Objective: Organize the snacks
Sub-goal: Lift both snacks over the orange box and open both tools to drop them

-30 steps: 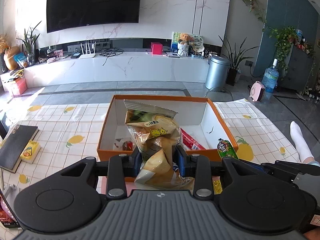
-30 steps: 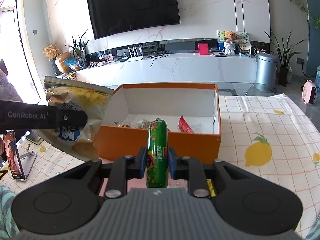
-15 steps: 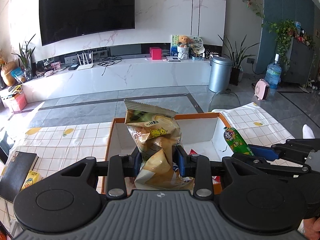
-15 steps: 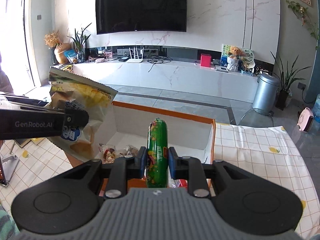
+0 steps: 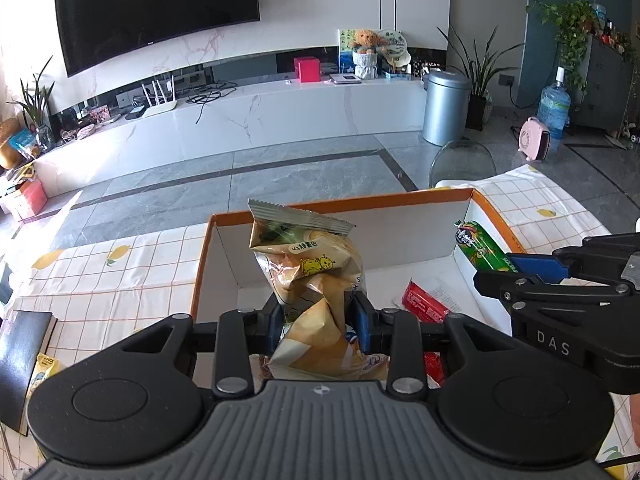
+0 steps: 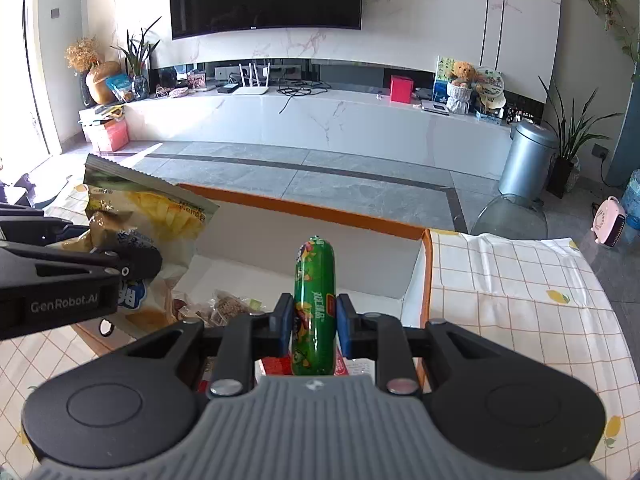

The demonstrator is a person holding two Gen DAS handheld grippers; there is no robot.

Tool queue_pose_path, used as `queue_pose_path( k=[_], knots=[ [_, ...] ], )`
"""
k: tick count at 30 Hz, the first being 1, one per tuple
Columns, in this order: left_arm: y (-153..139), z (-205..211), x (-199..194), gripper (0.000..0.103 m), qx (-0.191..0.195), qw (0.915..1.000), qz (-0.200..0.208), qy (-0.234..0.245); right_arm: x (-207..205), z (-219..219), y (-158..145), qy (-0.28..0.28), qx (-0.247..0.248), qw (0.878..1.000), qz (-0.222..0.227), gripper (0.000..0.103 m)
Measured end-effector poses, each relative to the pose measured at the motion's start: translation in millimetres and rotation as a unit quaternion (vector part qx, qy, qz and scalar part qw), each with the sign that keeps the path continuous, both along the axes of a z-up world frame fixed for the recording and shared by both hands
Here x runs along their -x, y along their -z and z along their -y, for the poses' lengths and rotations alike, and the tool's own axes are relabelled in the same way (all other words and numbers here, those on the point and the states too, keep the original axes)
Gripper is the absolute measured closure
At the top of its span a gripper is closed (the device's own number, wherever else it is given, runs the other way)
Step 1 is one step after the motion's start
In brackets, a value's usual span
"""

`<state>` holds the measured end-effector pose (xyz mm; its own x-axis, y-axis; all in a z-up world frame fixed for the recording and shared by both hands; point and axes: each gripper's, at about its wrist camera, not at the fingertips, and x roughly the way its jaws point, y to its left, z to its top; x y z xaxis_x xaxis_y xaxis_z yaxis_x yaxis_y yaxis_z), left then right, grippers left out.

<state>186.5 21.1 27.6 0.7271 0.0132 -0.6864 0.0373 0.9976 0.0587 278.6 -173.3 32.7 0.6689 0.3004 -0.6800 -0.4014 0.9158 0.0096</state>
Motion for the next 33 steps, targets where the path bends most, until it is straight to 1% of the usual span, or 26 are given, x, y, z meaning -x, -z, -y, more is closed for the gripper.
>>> queue_pose_path(
  k=[6, 12, 16, 20, 25, 31, 32, 33],
  knots=[
    [21, -5, -19, 0.064, 0.013, 0.9990, -0.043, 0.006, -25, -16, 27, -0.014, 0.049, 0.998, -0.023, 0.084],
    [37, -12, -31, 0.063, 0.017, 0.9967, -0.079, 0.010, -38, -25, 49, -0.022, 0.086, 0.995, -0.044, 0.084],
    [41, -13, -35, 0.063, 0.027, 0.9955, -0.090, 0.009, -43, -29, 60, -0.023, 0.104, 0.993, -0.056, 0.084],
    [41, -12, -40, 0.062, 0.021, 0.9945, -0.102, 0.013, -46, -34, 70, -0.024, 0.121, 0.990, -0.075, 0.084],
    [42, -13, -41, 0.061, 0.024, 0.9939, -0.107, 0.010, -47, -34, 77, -0.020, 0.121, 0.988, -0.093, 0.083],
    [42, -12, -42, 0.045, 0.029, 0.9939, -0.105, 0.013, -47, -33, 76, -0.018, 0.118, 0.988, -0.100, 0.083],
    [42, -13, -41, 0.039, 0.031, 0.9941, -0.104, 0.012, -46, -33, 76, -0.018, 0.118, 0.988, -0.099, 0.083],
    [42, -13, -41, 0.036, 0.033, 0.9941, -0.103, 0.010, -46, -34, 75, -0.018, 0.119, 0.988, -0.098, 0.083]
  ],
)
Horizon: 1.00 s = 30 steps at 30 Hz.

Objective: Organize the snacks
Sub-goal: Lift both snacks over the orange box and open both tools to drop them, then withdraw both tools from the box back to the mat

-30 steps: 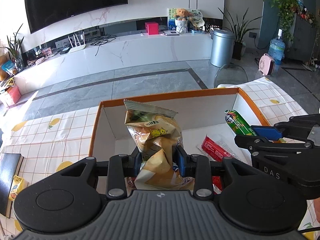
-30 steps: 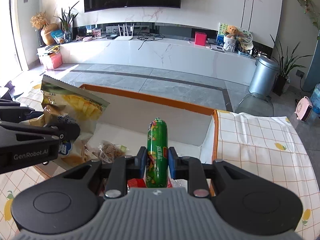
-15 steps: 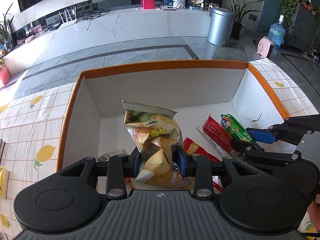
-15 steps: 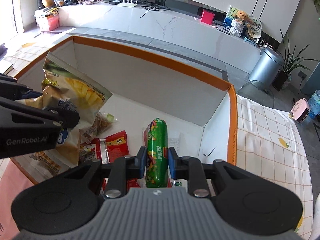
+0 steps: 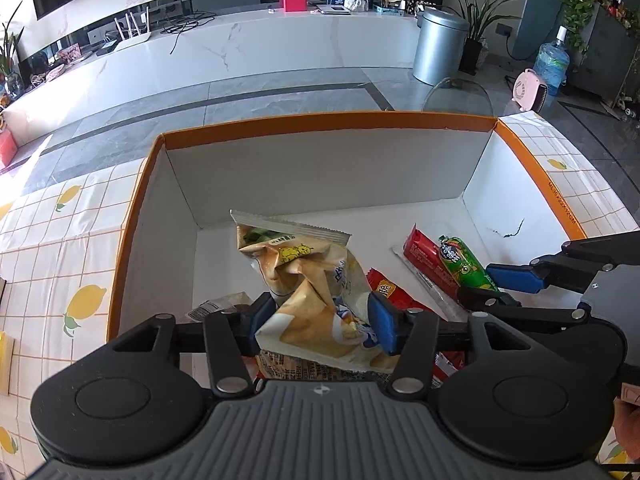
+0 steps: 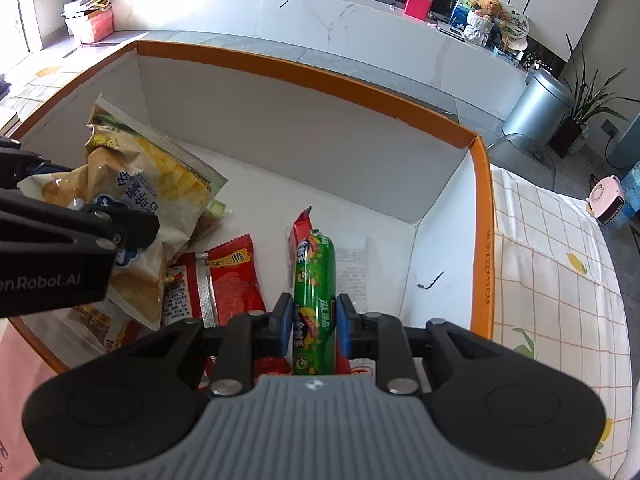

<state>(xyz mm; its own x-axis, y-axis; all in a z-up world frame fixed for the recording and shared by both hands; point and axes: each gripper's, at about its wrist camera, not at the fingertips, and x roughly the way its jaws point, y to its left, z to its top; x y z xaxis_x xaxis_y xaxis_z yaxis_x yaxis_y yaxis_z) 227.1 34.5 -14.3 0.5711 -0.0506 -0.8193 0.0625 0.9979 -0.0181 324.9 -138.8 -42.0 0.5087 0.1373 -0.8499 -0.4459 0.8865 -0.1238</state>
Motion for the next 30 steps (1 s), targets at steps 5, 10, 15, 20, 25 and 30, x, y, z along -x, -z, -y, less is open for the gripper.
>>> queue_pose_path(
  k=[5, 10, 15, 20, 25, 30],
  knots=[
    [-6, -1, 3, 0.028, 0.007, 1.0000, 0.006, 0.001, 5, -2, -9, -0.003, -0.003, 1.000, 0.010, 0.075],
    [-18, 5, 11, 0.020, -0.001, 0.9995, 0.031, 0.008, 15, -2, -24, -0.008, -0.004, 1.000, 0.025, 0.064],
    [-31, 10, 20, 0.016, 0.001, 0.9986, 0.051, 0.010, 27, 3, -41, -0.007, -0.007, 0.999, 0.038, 0.048],
    [-45, 15, 34, 0.016, -0.015, 0.9978, 0.064, 0.004, 42, 12, -61, -0.011, -0.017, 0.999, 0.041, 0.038],
    [-57, 21, 59, 0.016, -0.044, 0.9943, 0.097, -0.005, 70, 23, -79, -0.016, -0.041, 0.998, 0.052, 0.036],
    [-67, 27, 89, 0.016, -0.055, 0.9895, 0.133, -0.006, 110, 30, -92, -0.026, -0.068, 0.995, 0.072, 0.036]
  ],
)
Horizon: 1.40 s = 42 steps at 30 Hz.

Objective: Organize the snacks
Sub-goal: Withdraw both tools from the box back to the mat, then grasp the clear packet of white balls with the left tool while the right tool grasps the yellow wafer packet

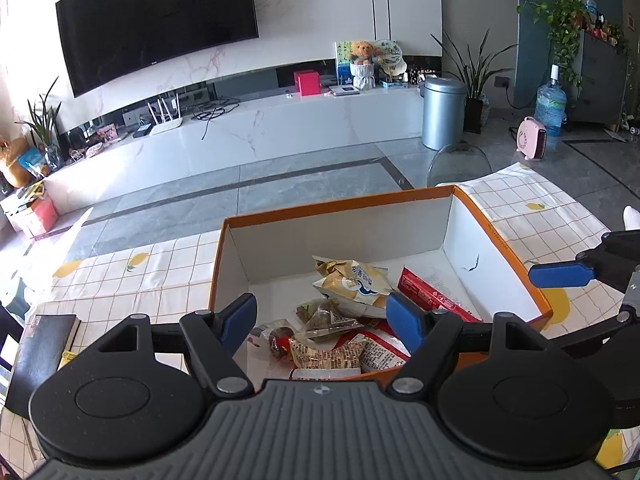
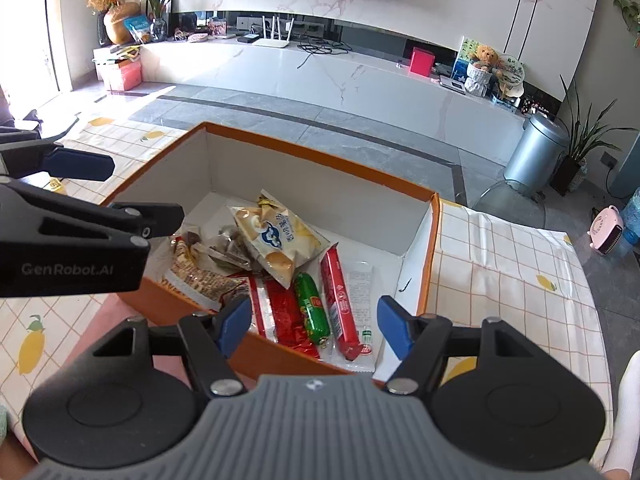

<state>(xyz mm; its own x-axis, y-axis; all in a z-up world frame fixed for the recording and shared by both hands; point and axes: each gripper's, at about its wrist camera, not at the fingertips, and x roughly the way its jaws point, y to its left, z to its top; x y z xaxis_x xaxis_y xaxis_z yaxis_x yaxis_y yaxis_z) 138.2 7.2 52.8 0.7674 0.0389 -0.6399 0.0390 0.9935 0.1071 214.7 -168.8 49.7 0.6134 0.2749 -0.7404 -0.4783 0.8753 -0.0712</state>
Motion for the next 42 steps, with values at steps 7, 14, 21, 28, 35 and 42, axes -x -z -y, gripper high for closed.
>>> queue_pose_path(
  k=[7, 14, 21, 28, 35, 42],
  knots=[
    [-1, 6, 39, 0.022, 0.012, 0.9998, 0.018, -0.005, 52, 15, -2, 0.009, -0.035, 0.999, 0.018, 0.036],
    [24, 7, 61, 0.043, 0.050, 0.9986, -0.017, -0.006, 89, 34, 17, 0.039, -0.075, 0.996, 0.007, 0.036],
    [47, 19, 73, 0.058, 0.092, 0.9948, -0.044, 0.000, 105, 55, 49, 0.059, -0.093, 0.994, -0.017, 0.043],
    [75, 37, 74, 0.058, 0.103, 0.9926, -0.062, 0.016, 106, 71, 79, 0.076, -0.065, 0.995, -0.013, 0.050],
    [96, 44, 65, 0.056, 0.115, 0.9888, -0.094, 0.011, 88, 90, 101, 0.076, -0.033, 0.996, -0.030, 0.052],
    [112, 44, 59, 0.043, 0.143, 0.9834, -0.111, 0.014, 71, 103, 114, 0.090, -0.025, 0.994, -0.051, 0.044]
  ],
)
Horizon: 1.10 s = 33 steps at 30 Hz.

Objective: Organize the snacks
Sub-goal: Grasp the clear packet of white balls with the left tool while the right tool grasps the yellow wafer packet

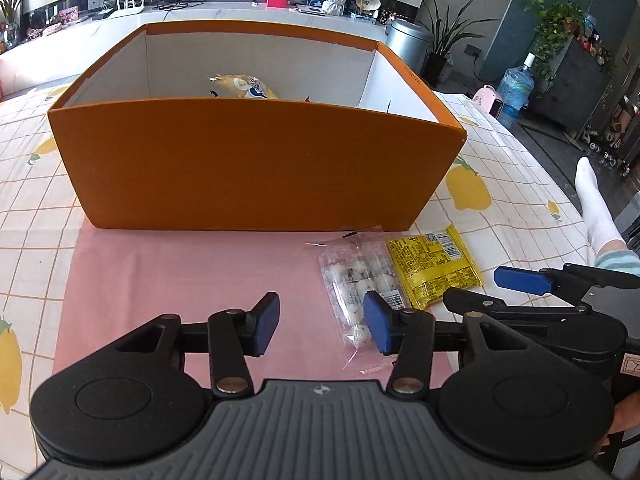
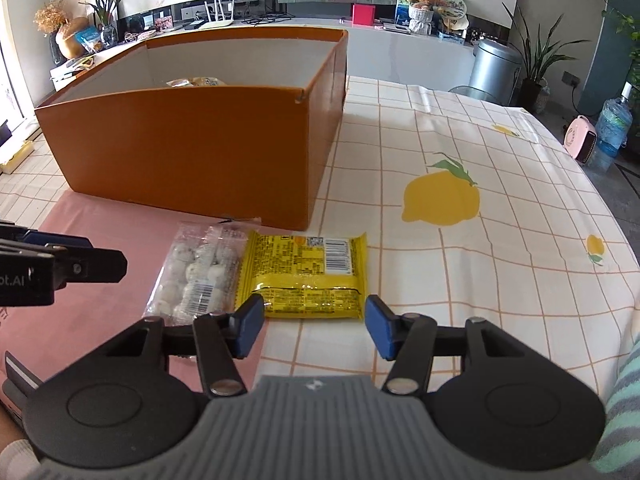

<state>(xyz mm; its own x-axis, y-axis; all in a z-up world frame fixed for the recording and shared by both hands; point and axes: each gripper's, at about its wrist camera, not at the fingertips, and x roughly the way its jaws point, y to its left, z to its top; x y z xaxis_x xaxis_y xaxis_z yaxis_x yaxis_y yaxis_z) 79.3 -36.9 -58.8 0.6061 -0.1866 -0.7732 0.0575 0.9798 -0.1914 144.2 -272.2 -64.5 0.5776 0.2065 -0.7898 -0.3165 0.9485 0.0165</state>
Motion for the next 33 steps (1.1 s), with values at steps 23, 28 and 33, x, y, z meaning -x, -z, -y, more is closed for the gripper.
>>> queue_pose_path(
  k=[23, 28, 33],
  knots=[
    [19, -17, -15, 0.019, 0.037, 0.9977, -0.050, -0.028, -18, -38, 27, -0.035, 0.009, 0.999, -0.034, 0.022],
    [21, -25, -14, 0.016, 0.036, 0.9968, -0.063, -0.034, -7, -52, 25, -0.058, -0.001, 0.998, -0.039, 0.024],
    [25, -15, -20, 0.014, 0.011, 0.9973, -0.067, -0.029, -6, -48, 21, -0.051, -0.031, 0.997, -0.050, 0.032]
  ],
)
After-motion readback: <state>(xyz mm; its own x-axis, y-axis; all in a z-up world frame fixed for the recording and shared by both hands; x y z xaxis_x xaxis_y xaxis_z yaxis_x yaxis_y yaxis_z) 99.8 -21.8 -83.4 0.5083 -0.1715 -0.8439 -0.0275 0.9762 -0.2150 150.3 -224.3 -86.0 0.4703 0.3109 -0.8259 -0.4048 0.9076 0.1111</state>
